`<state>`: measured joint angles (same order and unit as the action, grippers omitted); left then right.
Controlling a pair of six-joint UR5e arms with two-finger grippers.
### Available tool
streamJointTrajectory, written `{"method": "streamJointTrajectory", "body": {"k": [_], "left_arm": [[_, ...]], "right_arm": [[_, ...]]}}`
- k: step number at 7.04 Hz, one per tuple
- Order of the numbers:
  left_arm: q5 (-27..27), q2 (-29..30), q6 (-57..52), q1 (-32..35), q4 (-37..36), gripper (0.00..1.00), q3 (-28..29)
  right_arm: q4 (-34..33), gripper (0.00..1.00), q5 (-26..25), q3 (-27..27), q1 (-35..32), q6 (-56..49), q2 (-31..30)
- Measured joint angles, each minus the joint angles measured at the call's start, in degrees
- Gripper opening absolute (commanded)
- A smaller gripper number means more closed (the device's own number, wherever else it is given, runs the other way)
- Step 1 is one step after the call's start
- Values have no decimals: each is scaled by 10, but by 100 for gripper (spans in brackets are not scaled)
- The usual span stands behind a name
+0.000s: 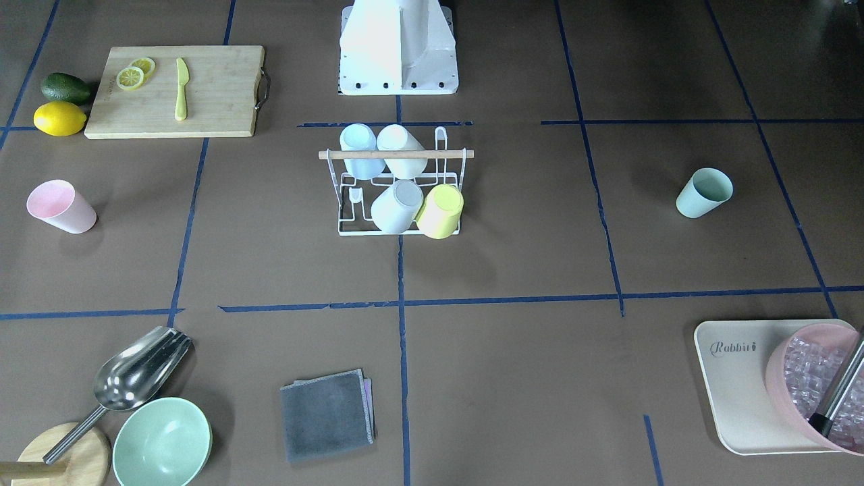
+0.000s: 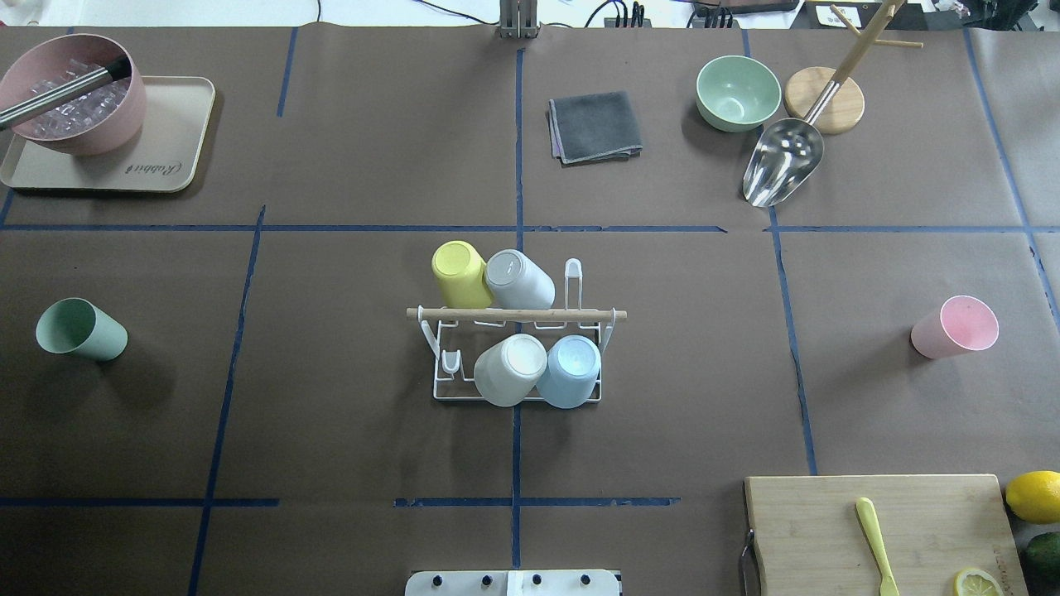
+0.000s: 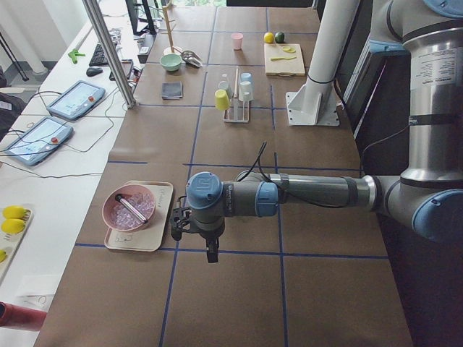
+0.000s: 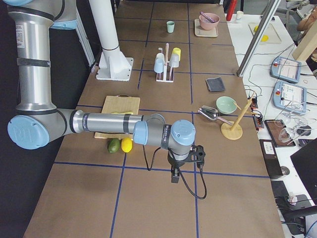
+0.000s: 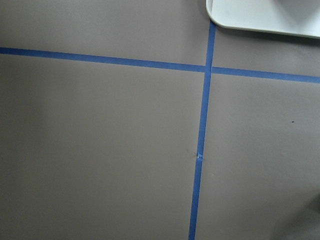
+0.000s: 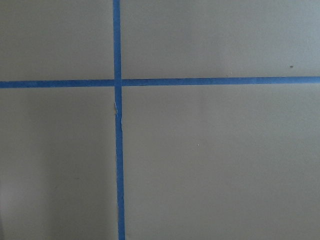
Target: Place cup on cup holder
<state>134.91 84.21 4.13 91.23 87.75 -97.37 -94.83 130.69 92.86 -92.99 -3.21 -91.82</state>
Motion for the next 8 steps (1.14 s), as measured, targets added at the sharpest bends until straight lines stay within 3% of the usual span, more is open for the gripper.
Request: {"method": "streamJointTrajectory", "body": {"k": [8], "left_arm": [[-1, 2, 0, 0, 0, 100, -5]], "right_arm": [[45, 100, -1, -4, 0, 0, -1]]}}
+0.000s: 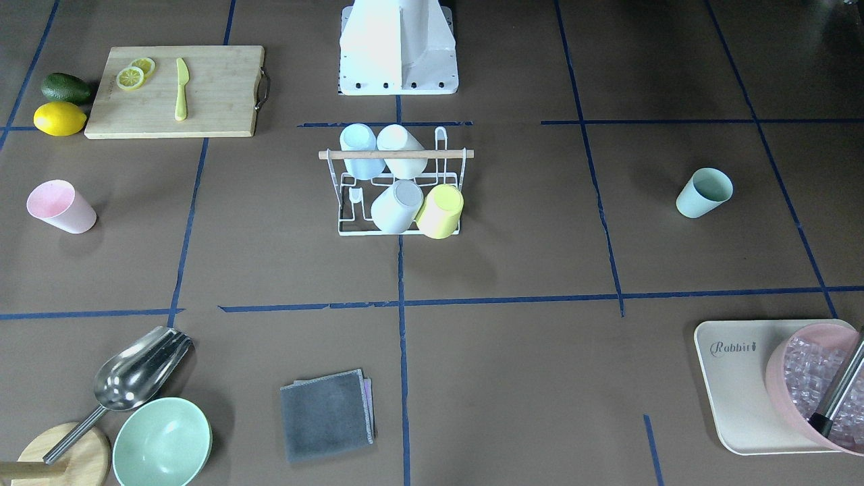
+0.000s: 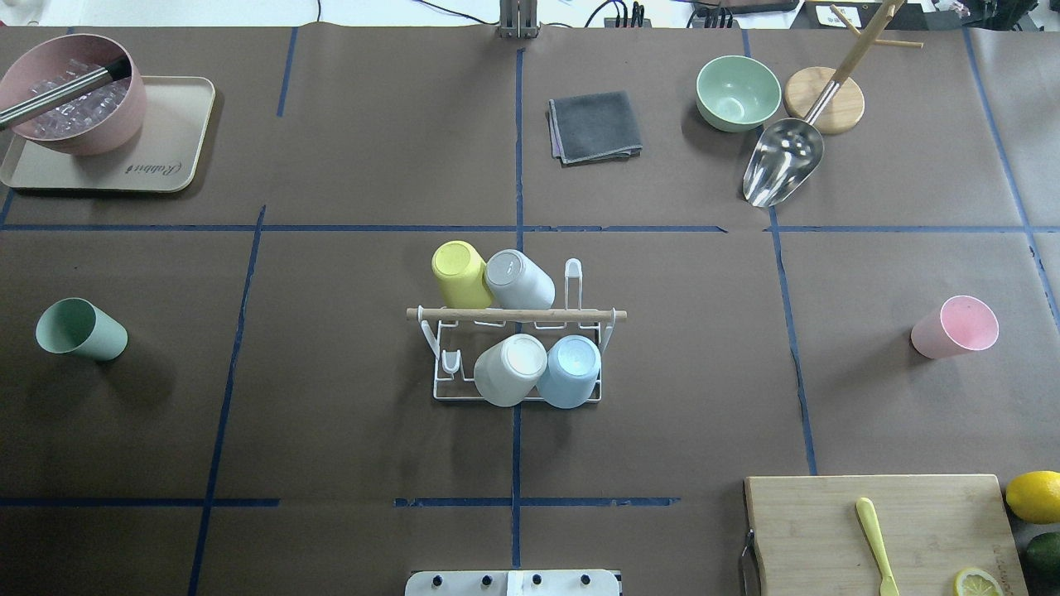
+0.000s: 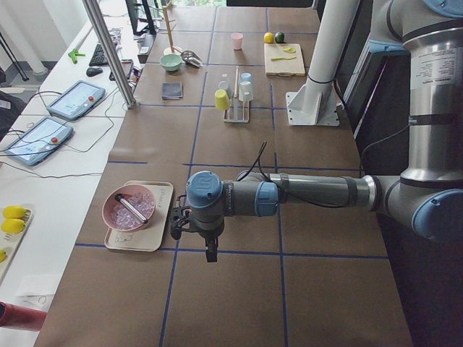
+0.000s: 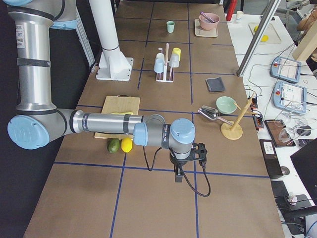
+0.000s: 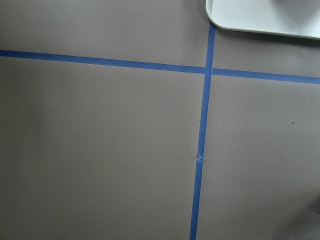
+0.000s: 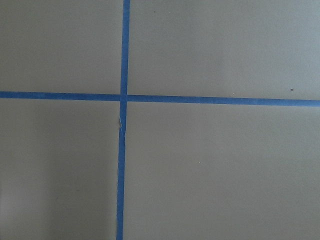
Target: Place cup on cup holder
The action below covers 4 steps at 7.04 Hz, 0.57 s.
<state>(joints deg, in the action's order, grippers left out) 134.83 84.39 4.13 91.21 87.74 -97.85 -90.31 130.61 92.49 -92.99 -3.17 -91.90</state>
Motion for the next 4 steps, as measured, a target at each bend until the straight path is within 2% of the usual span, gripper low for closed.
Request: {"method": "streamJointTrajectory", "body": {"k": [1, 4], "left_arm": [[0, 7, 0, -2, -20, 100, -8], [-3, 93, -1, -12, -173, 100, -30]], "right_arm": [[2, 100, 0, 0, 0, 0, -1], [2, 100, 2, 1, 0, -1, -1]]}}
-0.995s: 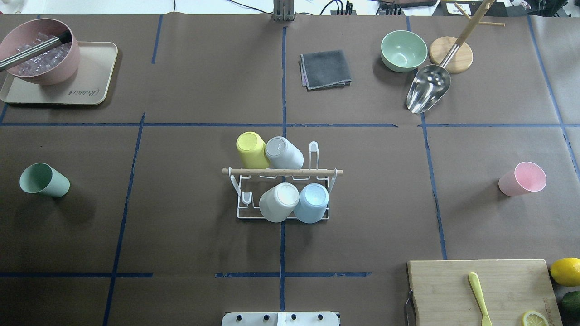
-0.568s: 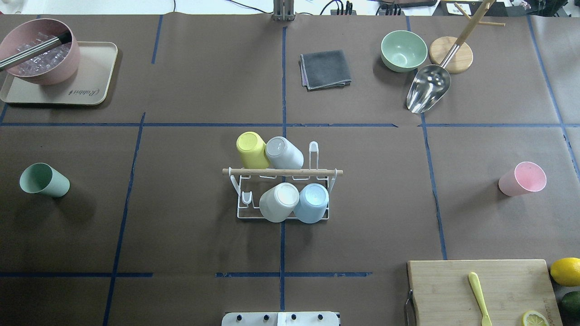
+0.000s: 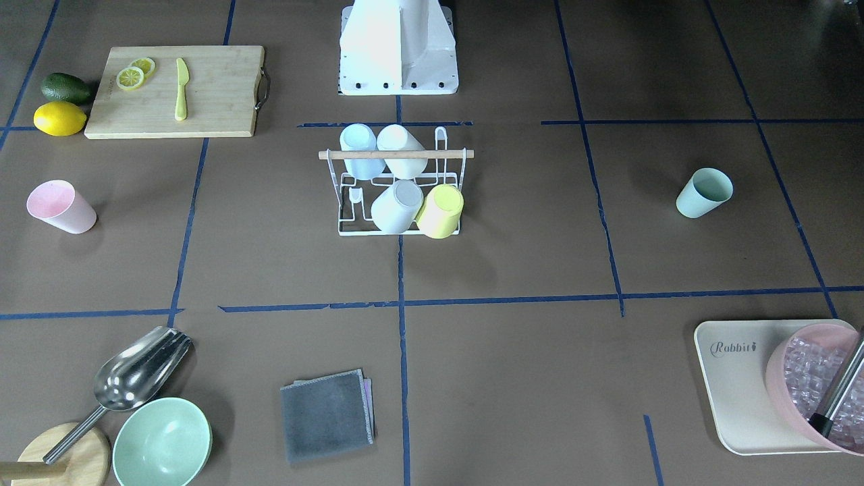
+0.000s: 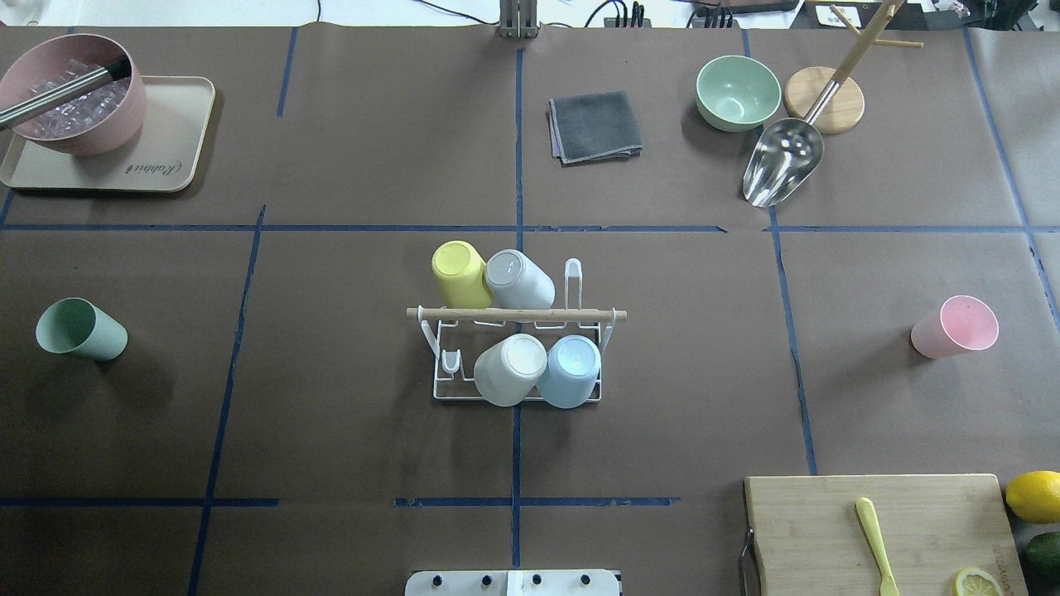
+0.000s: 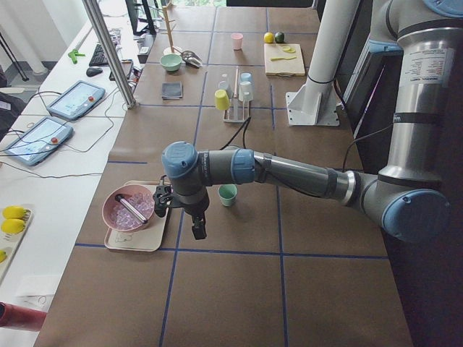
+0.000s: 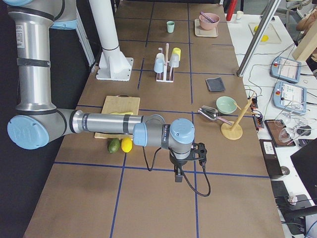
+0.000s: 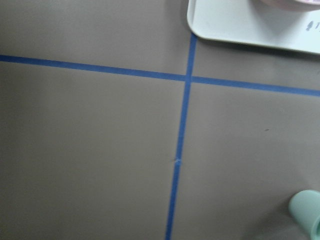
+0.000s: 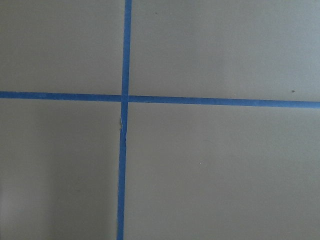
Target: Place cup on cup holder
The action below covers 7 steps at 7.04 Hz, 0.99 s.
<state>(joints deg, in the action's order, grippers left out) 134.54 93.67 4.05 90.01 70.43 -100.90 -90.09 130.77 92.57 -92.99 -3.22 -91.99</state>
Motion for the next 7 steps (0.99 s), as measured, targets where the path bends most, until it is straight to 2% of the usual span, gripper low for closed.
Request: {"method": "streamJointTrajectory", "body": {"k": [1, 3, 4, 6, 7], "left_arm": [[-2, 15, -1, -20, -31, 100, -14], [-14, 26, -2, -105, -62, 100, -49], [-38, 39, -2, -132, -86, 100, -66], [-84, 104, -2, -172, -162, 100, -87], [-90, 125, -2, -189, -183, 100, -97]], "right_arm": [[0, 100, 0, -1, 0, 0, 0], [-1, 100, -1, 2, 1, 0, 4], [-4, 100, -2, 11, 13, 0, 6], [-17, 100, -2, 37, 73, 1, 14], [-54, 100, -3, 44, 121, 1, 37]]}}
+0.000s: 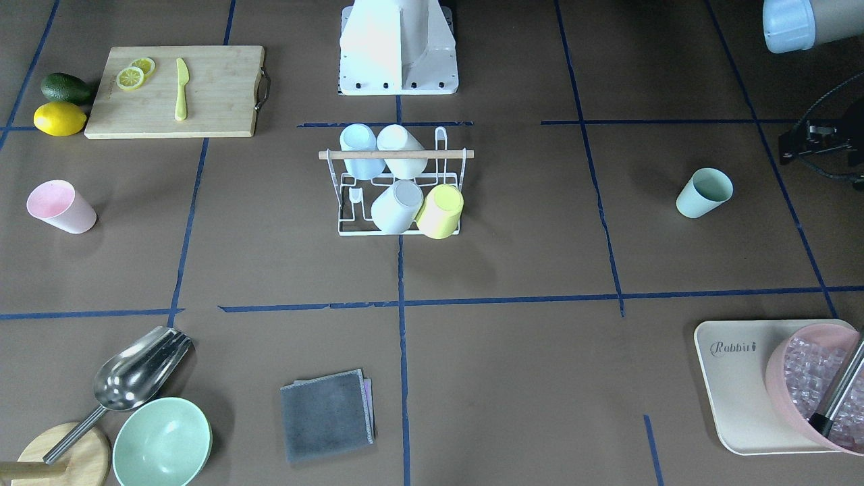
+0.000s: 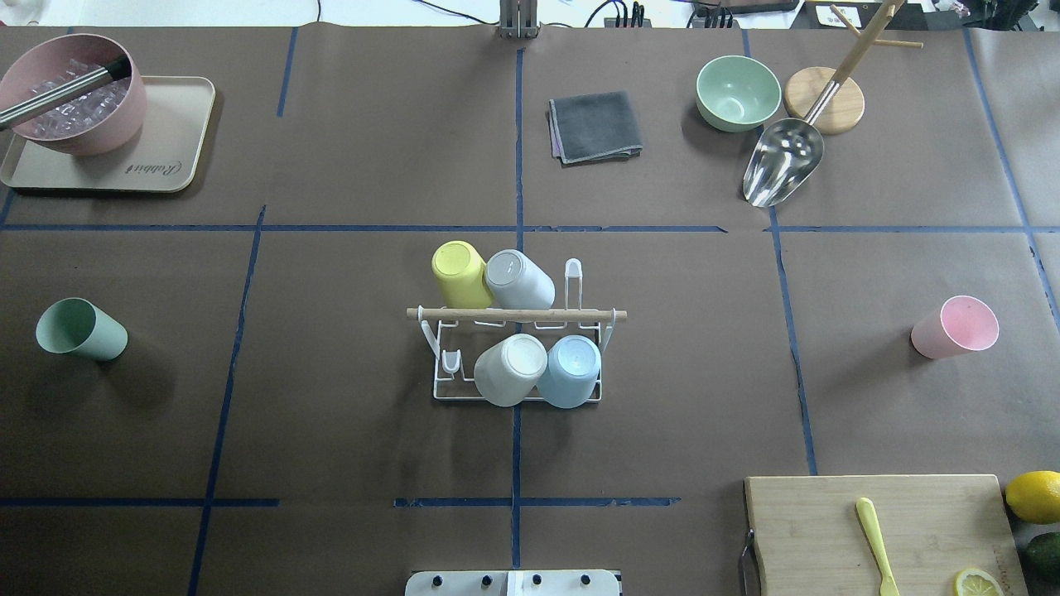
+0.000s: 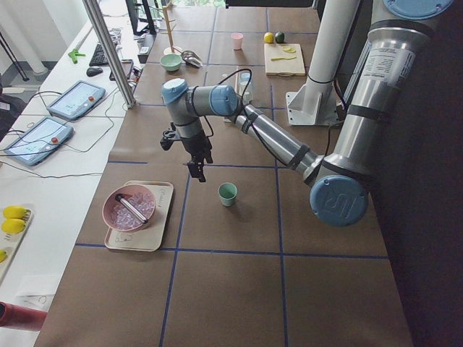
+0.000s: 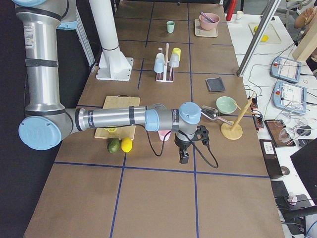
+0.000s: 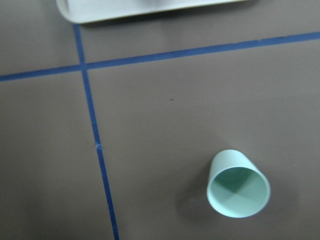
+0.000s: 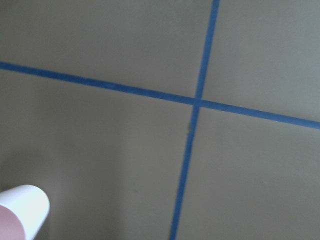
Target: Place cup on cup holder
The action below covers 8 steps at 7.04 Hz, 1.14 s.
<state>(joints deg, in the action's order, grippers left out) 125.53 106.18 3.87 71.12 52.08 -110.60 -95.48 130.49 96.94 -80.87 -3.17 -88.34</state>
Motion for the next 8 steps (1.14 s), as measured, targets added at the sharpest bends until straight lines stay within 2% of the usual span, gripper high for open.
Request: {"method": "streamJointTrajectory", "body": {"k": [2, 3, 4, 6, 8], "left_arm": [[-3, 14, 0, -49, -11, 100, -8], [-2, 18, 0, -73, -11, 100, -2], [-1, 29, 0, -90, -10, 100, 16], [9, 77, -9, -103, -7, 100, 89], [13, 106, -56, -106, -7, 100, 154]], "right_arm": [[-175, 100, -32, 0, 91, -9, 119], [-230, 100, -55, -1, 122, -23, 159], [-254, 100, -69, -6, 156, -33, 178], [-267, 100, -101, -22, 222, -60, 183], [-282, 100, -183, -25, 276, -89, 189]]}}
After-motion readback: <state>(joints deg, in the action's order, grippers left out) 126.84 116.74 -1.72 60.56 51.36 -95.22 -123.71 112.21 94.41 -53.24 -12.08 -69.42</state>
